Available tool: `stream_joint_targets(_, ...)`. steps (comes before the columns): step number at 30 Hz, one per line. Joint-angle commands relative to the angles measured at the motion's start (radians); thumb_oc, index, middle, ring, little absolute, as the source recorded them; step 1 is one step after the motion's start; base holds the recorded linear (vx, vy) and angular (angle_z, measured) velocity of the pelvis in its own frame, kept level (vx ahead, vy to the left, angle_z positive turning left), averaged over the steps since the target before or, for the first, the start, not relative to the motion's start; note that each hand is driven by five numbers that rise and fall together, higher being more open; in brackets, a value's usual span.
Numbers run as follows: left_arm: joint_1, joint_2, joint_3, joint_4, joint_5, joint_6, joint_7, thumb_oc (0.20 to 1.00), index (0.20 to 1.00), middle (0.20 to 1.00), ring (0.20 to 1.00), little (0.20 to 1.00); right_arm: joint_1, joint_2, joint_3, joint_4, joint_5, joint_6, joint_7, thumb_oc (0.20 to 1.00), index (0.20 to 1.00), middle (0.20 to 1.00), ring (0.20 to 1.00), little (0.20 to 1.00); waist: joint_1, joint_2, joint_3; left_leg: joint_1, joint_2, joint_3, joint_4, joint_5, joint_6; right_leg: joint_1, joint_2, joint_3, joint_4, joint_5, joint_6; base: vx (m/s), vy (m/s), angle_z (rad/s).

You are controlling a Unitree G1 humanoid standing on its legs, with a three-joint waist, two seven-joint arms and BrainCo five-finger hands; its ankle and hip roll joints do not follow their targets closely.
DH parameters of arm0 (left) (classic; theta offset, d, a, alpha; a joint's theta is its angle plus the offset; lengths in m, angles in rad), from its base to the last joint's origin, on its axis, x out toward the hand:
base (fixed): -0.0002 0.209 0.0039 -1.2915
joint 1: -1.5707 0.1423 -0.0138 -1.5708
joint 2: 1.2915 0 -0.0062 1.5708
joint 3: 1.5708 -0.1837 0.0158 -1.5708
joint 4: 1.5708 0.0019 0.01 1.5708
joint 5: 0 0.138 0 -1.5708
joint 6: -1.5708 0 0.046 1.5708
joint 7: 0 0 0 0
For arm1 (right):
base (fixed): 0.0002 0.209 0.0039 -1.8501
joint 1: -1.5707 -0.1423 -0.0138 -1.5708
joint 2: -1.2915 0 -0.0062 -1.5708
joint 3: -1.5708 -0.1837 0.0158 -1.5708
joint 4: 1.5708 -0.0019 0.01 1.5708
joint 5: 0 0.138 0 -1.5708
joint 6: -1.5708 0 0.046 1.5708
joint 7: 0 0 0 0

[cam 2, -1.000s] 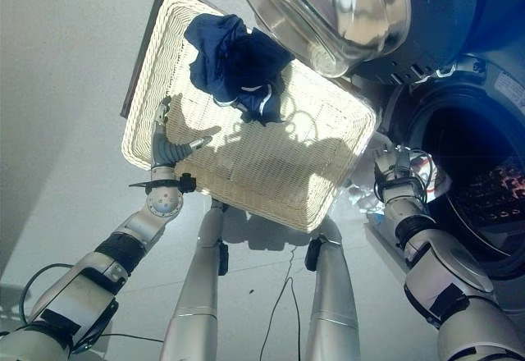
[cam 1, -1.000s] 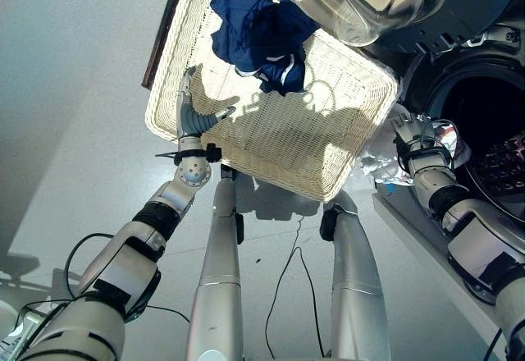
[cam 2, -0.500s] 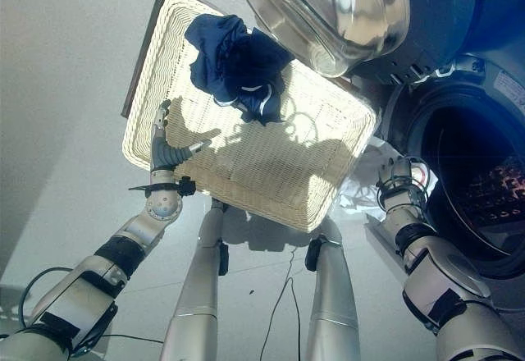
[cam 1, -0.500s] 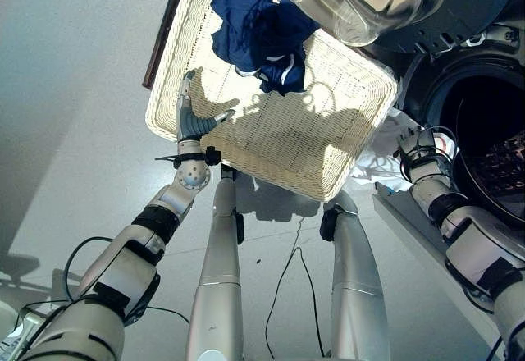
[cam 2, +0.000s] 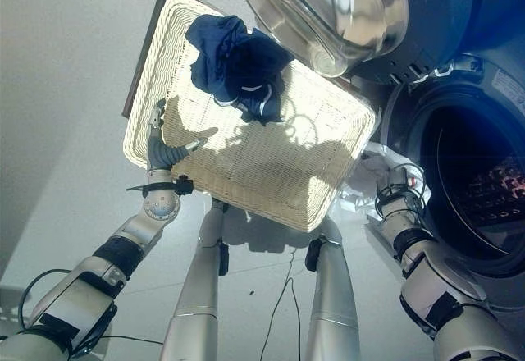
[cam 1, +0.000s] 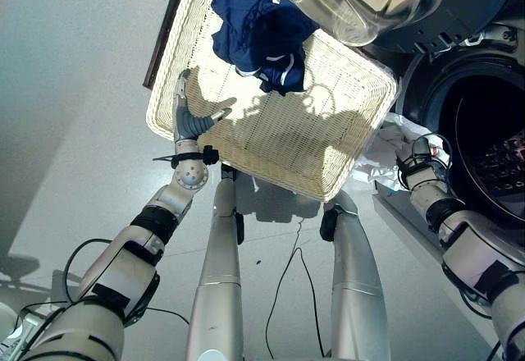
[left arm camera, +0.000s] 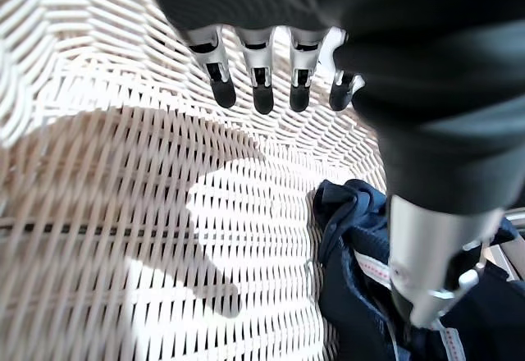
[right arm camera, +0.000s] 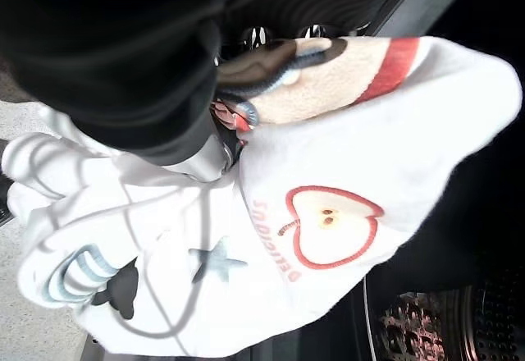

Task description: Put the clothes into the washing machine.

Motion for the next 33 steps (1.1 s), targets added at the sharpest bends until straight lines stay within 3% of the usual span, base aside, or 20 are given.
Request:
stream_joint_targets(1,-0.017,-0.016,0.043,-0.05,-0.01,-0.031,0.006,1.0,1.0,1.0,1.0,1.0,0.009,-0.07,0.004,0.059,0.151,0.01,-0.005,0.2,0.2,0.2,0.2,0.2,-0.007,0.016,-0.01,-0.03,-0.076,0.036,0.048,-0.023,0.081,0.046,0.085,-0.056,-0.225,0.206,0.026,0.0,0.0,0.0)
stream_joint_targets(2,-0.017,-0.019,0.044,-0.051,-0.009,-0.029,0.004,1.0,1.0,1.0,1.0,1.0,0.011,-0.068,-0.001,0.057,0.288,0.007,-0.017,0.2,0.2,0.2,0.2,0.2,-0.007,0.016,-0.01,-0.03,-0.074,0.037,0.046,-0.022,0.08,0.047,0.083,-0.057,-0.223,0.205,0.026,0.0,0.0,0.0)
stream_joint_targets(3,-0.02,-0.022,0.046,-0.054,-0.02,-0.028,-0.004,1.0,1.0,1.0,1.0,1.0,0.008,-0.065,-0.035,0.054,0.574,-0.023,-0.041,0.2,0.2,0.2,0.2,0.2,-0.006,0.018,-0.01,-0.031,-0.076,0.035,0.046,-0.021,0.081,0.044,0.083,-0.057,-0.222,0.207,0.025,0.0,0.0,0.0)
stream_joint_targets(4,-0.021,-0.023,0.047,-0.054,-0.024,-0.027,-0.007,1.0,1.0,1.0,1.0,1.0,0.005,-0.064,-0.042,0.053,0.621,-0.028,-0.032,0.2,0.2,0.2,0.2,0.2,-0.006,0.019,-0.01,-0.03,-0.077,0.034,0.046,-0.022,0.082,0.044,0.084,-0.056,-0.223,0.207,0.024,0.0,0.0,0.0)
stream_joint_targets(5,-0.025,-0.024,0.051,-0.058,-0.035,-0.024,-0.021,1.0,1.0,1.0,1.0,1.0,-0.002,-0.062,-0.069,0.042,0.774,-0.05,-0.033,0.2,0.2,0.2,0.2,0.2,-0.006,0.02,-0.01,-0.032,-0.08,0.032,0.05,-0.024,0.081,0.041,0.084,-0.053,-0.222,0.207,0.024,0.0,0.0,0.0)
stream_joint_targets(6,-0.025,-0.024,0.051,-0.058,-0.035,-0.024,-0.021,1.0,1.0,1.0,1.0,1.0,-0.002,-0.062,-0.069,0.042,0.774,-0.05,-0.033,0.2,0.2,0.2,0.2,0.2,-0.006,0.02,-0.01,-0.032,-0.08,0.032,0.05,-0.024,0.081,0.041,0.084,-0.053,-0.222,0.207,0.024,0.0,0.0,0.0)
stream_joint_targets(7,-0.026,-0.025,0.055,-0.06,-0.047,-0.023,-0.038,1.0,1.0,1.0,1.0,1.0,-0.008,-0.06,-0.095,0.028,0.921,-0.07,-0.014,0.2,0.2,0.2,0.2,0.2,-0.006,0.021,-0.01,-0.031,-0.08,0.03,0.051,-0.026,0.08,0.042,0.084,-0.051,-0.223,0.206,0.023,0.0,0.0,0.0)
stream_joint_targets(9,-0.02,-0.032,0.081,-0.08,-0.09,-0.026,-0.11,1.0,1.0,1.0,1.0,1.0,0.002,-0.045,-0.248,-0.032,1.421,-0.124,0.135,0.2,0.2,0.2,0.2,0.2,-0.006,0.019,-0.01,-0.028,-0.084,0.024,0.06,-0.031,0.077,0.042,0.084,-0.051,-0.212,0.2,0.022,0.0,0.0,0.0)
stream_joint_targets(10,-0.012,-0.035,0.092,-0.089,-0.105,-0.03,-0.136,1.0,1.0,1.0,1.0,1.0,0.016,-0.036,-0.305,-0.062,1.515,-0.123,0.177,0.2,0.2,0.2,0.2,0.2,-0.007,0.019,-0.01,-0.024,-0.084,0.024,0.06,-0.033,0.076,0.044,0.085,-0.05,-0.21,0.198,0.021,0.0,0.0,0.0)
stream_joint_targets(11,-0.012,-0.035,0.092,-0.089,-0.105,-0.03,-0.136,1.0,1.0,1.0,1.0,1.0,0.016,-0.036,-0.305,-0.062,1.515,-0.123,0.177,0.2,0.2,0.2,0.2,0.2,-0.007,0.019,-0.01,-0.024,-0.084,0.024,0.06,-0.033,0.076,0.044,0.085,-0.05,-0.21,0.198,0.021,0.0,0.0,0.0)
stream_joint_targets(12,0.01,-0.043,0.113,-0.114,-0.125,-0.039,-0.182,1.0,1.0,1.0,1.0,1.0,0.061,-0.017,-0.392,-0.145,1.771,-0.156,0.269,0.2,0.2,0.2,0.2,0.2,-0.013,0.016,-0.01,-0.017,-0.084,0.028,0.06,-0.037,0.075,0.047,0.087,-0.047,-0.205,0.194,0.019,0.0,0.0,0.0)
stream_joint_targets(13,0.01,-0.043,0.113,-0.114,-0.125,-0.039,-0.182,1.0,1.0,1.0,1.0,1.0,0.061,-0.017,-0.392,-0.145,1.771,-0.156,0.269,0.2,0.2,0.2,0.2,0.2,-0.013,0.016,-0.01,-0.017,-0.084,0.028,0.06,-0.037,0.075,0.047,0.087,-0.047,-0.205,0.194,0.019,0.0,0.0,0.0)
stream_joint_targets(16,0.086,-0.042,0.132,-0.165,-0.119,-0.084,-0.215,1.0,1.0,1.0,1.0,1.0,0.218,0.04,-0.511,-0.453,2.245,-0.234,0.466,0.2,0.2,0.2,0.2,0.2,-0.03,-0.001,-0.01,0.007,-0.075,0.038,0.054,-0.046,0.069,0.066,0.093,-0.041,-0.204,0.185,0.023,-0.01,0.025,0.0)
stream_joint_targets(19,0.123,-0.051,0.141,-0.187,-0.1,-0.117,-0.211,1.0,1.0,1.0,1.0,1.0,0.309,0.104,-0.545,-0.639,2.377,-0.299,0.553,0.2,0.2,0.2,0.2,0.2,-0.047,-0.009,-0.01,0.009,-0.071,0.048,0.047,-0.043,0.067,0.065,0.094,-0.035,-0.206,0.187,0.027,-0.02,0.05,-0.02)
stream_joint_targets(23,0.125,-0.07,0.134,-0.179,-0.091,-0.156,-0.212,1.0,1.0,1.0,1.0,1.0,0.327,0.158,-0.593,-0.749,2.546,-0.313,0.643,0.2,0.2,0.2,0.2,0.2,-0.058,-0.007,-0.01,0.021,-0.067,0.062,0.039,-0.047,0.063,0.071,0.093,-0.03,-0.206,0.18,0.033,-0.02,0.064,-0.12)
stream_joint_targets(28,0.132,-0.06,0.132,-0.193,-0.113,-0.193,-0.219,1.0,1.0,1.0,1.0,1.0,0.321,0.163,-0.639,-0.828,2.689,-0.36,0.657,0.2,0.2,0.2,0.2,0.2,-0.061,0.0,-0.01,0.023,-0.067,0.07,0.037,-0.051,0.061,0.076,0.09,-0.029,-0.213,0.176,0.037,-0.01,0.034,-0.13)
stream_joint_targets(33,0.149,-0.039,0.137,-0.245,-0.133,-0.202,-0.225,1.0,1.0,1.0,1.0,1.0,0.347,0.184,-0.694,-0.932,2.735,-0.469,0.627,0.2,0.2,0.2,0.2,0.2,-0.068,-0.001,-0.01,0.021,-0.064,0.077,0.039,-0.054,0.06,0.078,0.088,-0.026,-0.217,0.177,0.041,0.0,0.002,-0.01)
